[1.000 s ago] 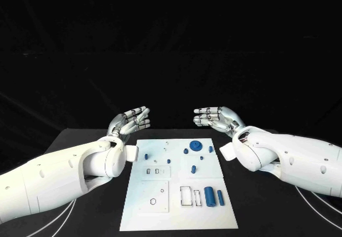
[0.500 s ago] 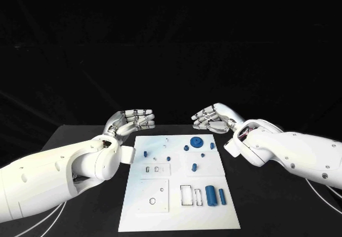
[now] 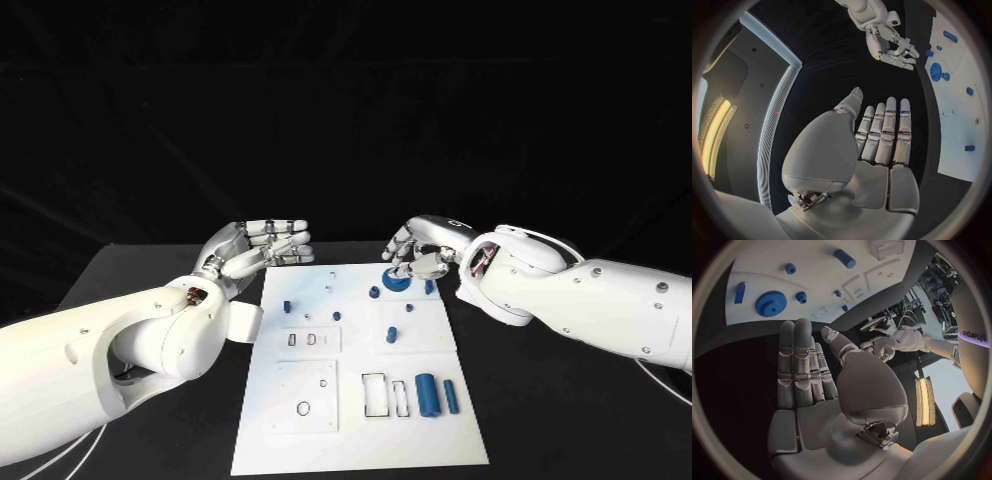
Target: Assemble the parts on the task board
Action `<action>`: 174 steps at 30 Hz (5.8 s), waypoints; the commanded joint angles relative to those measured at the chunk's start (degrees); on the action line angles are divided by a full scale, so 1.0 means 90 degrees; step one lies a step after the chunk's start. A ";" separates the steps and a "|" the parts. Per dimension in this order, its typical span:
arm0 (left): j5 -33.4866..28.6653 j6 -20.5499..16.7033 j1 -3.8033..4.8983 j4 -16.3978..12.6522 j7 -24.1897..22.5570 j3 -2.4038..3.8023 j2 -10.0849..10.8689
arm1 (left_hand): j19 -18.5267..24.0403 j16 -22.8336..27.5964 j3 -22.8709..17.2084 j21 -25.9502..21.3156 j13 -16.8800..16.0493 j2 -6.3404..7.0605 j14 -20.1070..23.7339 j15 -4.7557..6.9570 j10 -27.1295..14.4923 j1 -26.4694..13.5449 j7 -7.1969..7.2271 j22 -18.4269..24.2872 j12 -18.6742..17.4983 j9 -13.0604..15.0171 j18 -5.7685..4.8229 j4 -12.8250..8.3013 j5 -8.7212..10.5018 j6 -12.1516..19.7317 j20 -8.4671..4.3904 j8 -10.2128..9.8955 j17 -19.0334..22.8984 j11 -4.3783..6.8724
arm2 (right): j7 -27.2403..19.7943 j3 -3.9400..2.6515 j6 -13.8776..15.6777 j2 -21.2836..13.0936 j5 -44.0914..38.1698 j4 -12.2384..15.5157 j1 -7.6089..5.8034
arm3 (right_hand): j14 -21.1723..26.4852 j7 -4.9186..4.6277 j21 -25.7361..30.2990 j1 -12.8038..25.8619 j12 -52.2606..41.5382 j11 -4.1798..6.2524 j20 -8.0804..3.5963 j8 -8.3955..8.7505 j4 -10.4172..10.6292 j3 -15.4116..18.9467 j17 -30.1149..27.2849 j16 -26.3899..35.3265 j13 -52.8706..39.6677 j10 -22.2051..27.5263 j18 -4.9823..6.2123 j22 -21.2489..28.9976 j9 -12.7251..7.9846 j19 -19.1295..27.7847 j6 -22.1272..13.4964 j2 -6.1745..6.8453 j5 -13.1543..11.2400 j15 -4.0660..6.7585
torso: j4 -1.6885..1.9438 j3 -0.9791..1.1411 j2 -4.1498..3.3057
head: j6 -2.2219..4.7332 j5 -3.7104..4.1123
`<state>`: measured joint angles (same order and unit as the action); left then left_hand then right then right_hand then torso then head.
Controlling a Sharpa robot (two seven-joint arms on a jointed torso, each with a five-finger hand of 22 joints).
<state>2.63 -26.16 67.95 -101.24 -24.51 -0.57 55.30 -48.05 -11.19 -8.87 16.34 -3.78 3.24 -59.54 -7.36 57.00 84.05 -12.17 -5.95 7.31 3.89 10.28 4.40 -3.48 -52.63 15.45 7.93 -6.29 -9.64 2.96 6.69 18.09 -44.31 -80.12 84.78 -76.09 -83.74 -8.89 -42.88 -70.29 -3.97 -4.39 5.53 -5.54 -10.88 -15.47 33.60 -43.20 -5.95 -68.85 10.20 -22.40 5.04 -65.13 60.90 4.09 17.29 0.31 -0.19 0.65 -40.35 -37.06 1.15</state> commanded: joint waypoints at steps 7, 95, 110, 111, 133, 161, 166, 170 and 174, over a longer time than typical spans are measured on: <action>0.0026 0.0221 0.0075 -0.0226 -0.0020 0.0005 0.0054 | -0.0064 0.0089 0.0081 -0.0008 0.0008 0.0011 -0.0040 -0.0019 0.0022 -0.0045 -0.0022 0.0029 -0.0074 -0.0011 0.0034 0.0006 -0.0003 -0.0053 0.0005 -0.0066 -0.0014 -0.0023 | 0.0734 -0.0002 -0.0580 0.0139 -0.1480 0.0012 -0.0026 | -0.0232 0.0025 -0.1059 -0.0055 -0.0039 -0.0075 0.0036 0.0104 0.0269 0.0022 0.1906 -0.1892 -0.0073 0.0315 -0.0134 -0.1301 0.0041 -0.0248 -0.0060 0.0160 -0.0089 -0.0047 | 0.0086 -0.0023 -0.0257 | -0.0050 0.0055; -0.0220 0.0165 0.0225 -0.0248 0.0044 0.0012 0.0170 | -0.0038 0.0257 0.0155 -0.0067 0.0008 -0.0088 -0.0010 -0.0068 -0.0048 -0.0092 -0.0095 0.0095 -0.0263 -0.0016 0.0029 0.0021 -0.0007 0.0004 0.0027 -0.0207 -0.0033 -0.0084 | 0.1146 0.0031 -0.0624 0.0651 -0.2001 -0.0149 0.0012 | -0.0279 0.0156 -0.3954 -0.0610 -0.0244 0.0067 -0.0018 -0.0150 0.0498 -0.1031 0.3880 -0.3826 -0.0204 -0.0091 -0.0687 -0.5343 0.0443 -0.1532 0.0589 -0.0046 -0.0319 0.0044 | 0.0260 -0.0015 -0.0534 | 0.0031 0.0067; -0.0296 0.0172 0.0225 -0.0207 0.0038 0.0012 0.0164 | -0.0015 0.0300 0.0167 -0.0088 0.0008 -0.0103 0.0011 -0.0083 -0.0072 -0.0081 -0.0117 0.0113 -0.0303 -0.0016 0.0028 0.0011 -0.0007 0.0022 0.0036 -0.0239 -0.0035 -0.0101 | 0.1004 -0.0016 0.0429 0.1014 -0.2160 -0.0425 -0.0044 | -0.0294 0.0177 -0.4099 -0.0536 -0.0248 0.0084 -0.0017 -0.0173 0.0525 -0.1076 0.3950 -0.3887 -0.0222 -0.0157 -0.0726 -0.5577 0.0506 -0.1631 0.0610 0.0049 -0.0266 0.0053 | 0.0278 -0.0015 -0.0566 | 0.0167 0.0058; -0.0298 0.0173 0.0225 -0.0211 0.0037 0.0012 0.0164 | -0.0010 0.0309 0.0168 -0.0092 0.0007 -0.0108 0.0016 -0.0086 -0.0073 -0.0078 -0.0118 0.0116 -0.0308 -0.0016 0.0027 0.0009 -0.0008 0.0021 0.0038 -0.0242 -0.0035 -0.0103 | 0.0969 -0.0017 0.0462 0.1069 -0.2147 -0.0480 -0.0047 | -0.0294 0.0178 -0.4102 -0.0534 -0.0249 0.0084 -0.0018 -0.0174 0.0526 -0.1076 0.3951 -0.3887 -0.0222 -0.0159 -0.0727 -0.5582 0.0507 -0.1634 0.0610 0.0050 -0.0267 0.0053 | 0.0277 -0.0019 -0.0567 | 0.0171 0.0058; -0.0304 0.0147 0.0231 -0.0224 0.0043 0.0016 0.0142 | 0.0006 0.0338 0.0177 -0.0106 0.0007 -0.0113 0.0031 -0.0095 -0.0088 -0.0072 -0.0130 0.0128 -0.0331 -0.0016 0.0027 0.0000 -0.0007 0.0032 0.0045 -0.0262 -0.0035 -0.0114 | 0.0681 -0.0016 0.0369 0.1771 -0.2021 -0.1200 -0.0030 | -0.0290 0.0183 -0.4095 -0.0500 -0.0242 0.0086 -0.0019 -0.0176 0.0550 -0.1080 0.3928 -0.3880 -0.0225 -0.0162 -0.0721 -0.5567 0.0523 -0.1616 0.0608 0.0068 -0.0273 0.0056 | 0.0319 -0.0019 -0.0596 | 0.0156 0.0009; -0.0304 0.0161 0.0301 -0.0257 0.0057 0.0024 0.0153 | 0.0011 0.0347 0.0181 -0.0111 0.0007 -0.0115 0.0035 -0.0099 -0.0093 -0.0070 -0.0133 0.0132 -0.0339 -0.0016 0.0027 -0.0002 -0.0007 0.0036 0.0047 -0.0269 -0.0036 -0.0118 | 0.0638 -0.0001 0.0131 0.2068 -0.2062 -0.1685 0.0078 | -0.0283 0.0181 -0.4065 -0.0477 -0.0233 0.0084 -0.0019 -0.0171 0.0568 -0.1084 0.3898 -0.3867 -0.0225 -0.0156 -0.0710 -0.5517 0.0531 -0.1581 0.0595 0.0077 -0.0264 0.0055 | 0.0325 -0.0015 -0.0613 | 0.0081 -0.0028; -0.0304 0.0165 0.0312 -0.0258 0.0061 0.0024 0.0153 | 0.0011 0.0347 0.0181 -0.0111 0.0007 -0.0115 0.0035 -0.0099 -0.0093 -0.0070 -0.0133 0.0132 -0.0339 -0.0016 0.0027 -0.0002 -0.0007 0.0036 0.0047 -0.0269 -0.0036 -0.0118 | 0.0650 0.0000 0.0095 0.2104 -0.2081 -0.1738 0.0090 | -0.0280 0.0181 -0.4057 -0.0466 -0.0228 0.0083 -0.0019 -0.0168 0.0576 -0.1084 0.3888 -0.3862 -0.0225 -0.0151 -0.0707 -0.5504 0.0534 -0.1570 0.0589 0.0084 -0.0262 0.0054 | 0.0328 -0.0015 -0.0614 | 0.0070 -0.0036; -0.0304 0.0171 0.0318 -0.0258 0.0065 0.0024 0.0155 | 0.0011 0.0347 0.0181 -0.0111 0.0007 -0.0115 0.0035 -0.0099 -0.0093 -0.0070 -0.0133 0.0132 -0.0339 -0.0016 0.0027 -0.0002 -0.0007 0.0036 0.0047 -0.0269 -0.0036 -0.0118 | 0.0649 0.0000 0.0105 0.2140 -0.2088 -0.1777 0.0101 | -0.0272 0.0175 -0.4045 -0.0438 -0.0208 0.0076 -0.0016 -0.0154 0.0596 -0.1087 0.3866 -0.3851 -0.0223 -0.0126 -0.0701 -0.5486 0.0542 -0.1549 0.0558 0.0105 -0.0259 0.0049 | 0.0327 -0.0012 -0.0616 | 0.0069 -0.0047; -0.0304 0.0177 0.0323 -0.0256 0.0071 0.0025 0.0153 | 0.0016 0.0358 0.0186 -0.0115 0.0006 -0.0118 0.0038 -0.0102 -0.0097 -0.0068 -0.0136 0.0137 -0.0347 -0.0015 0.0027 -0.0006 -0.0007 0.0037 0.0050 -0.0276 -0.0038 -0.0120 | 0.0646 0.0001 0.0103 0.2192 -0.2090 -0.1837 0.0107 | -0.0258 0.0149 -0.4009 -0.0406 -0.0158 0.0049 -0.0006 -0.0113 0.0621 -0.1106 0.3820 -0.3827 -0.0211 -0.0050 -0.0689 -0.5434 0.0544 -0.1502 0.0478 0.0139 -0.0260 0.0031 | 0.0327 -0.0014 -0.0617 | 0.0070 -0.0056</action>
<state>-0.06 -25.49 70.74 -103.40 -23.67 -0.40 56.74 -48.23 -8.30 -7.68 15.65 -3.79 2.79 -59.30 -8.00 56.17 83.59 -12.98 -4.77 4.32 3.80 10.27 4.33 -3.47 -52.19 15.65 5.71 -6.57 -10.46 8.83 6.66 19.99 -24.74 -98.25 68.48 -75.21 -84.02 -7.62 -79.20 -73.98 -5.64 -4.76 5.47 -6.72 -5.65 -25.38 68.04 -77.91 -8.03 -68.97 4.82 -71.38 9.93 -79.17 65.64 5.10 14.77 0.43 2.74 0.53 -45.88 -36.43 0.69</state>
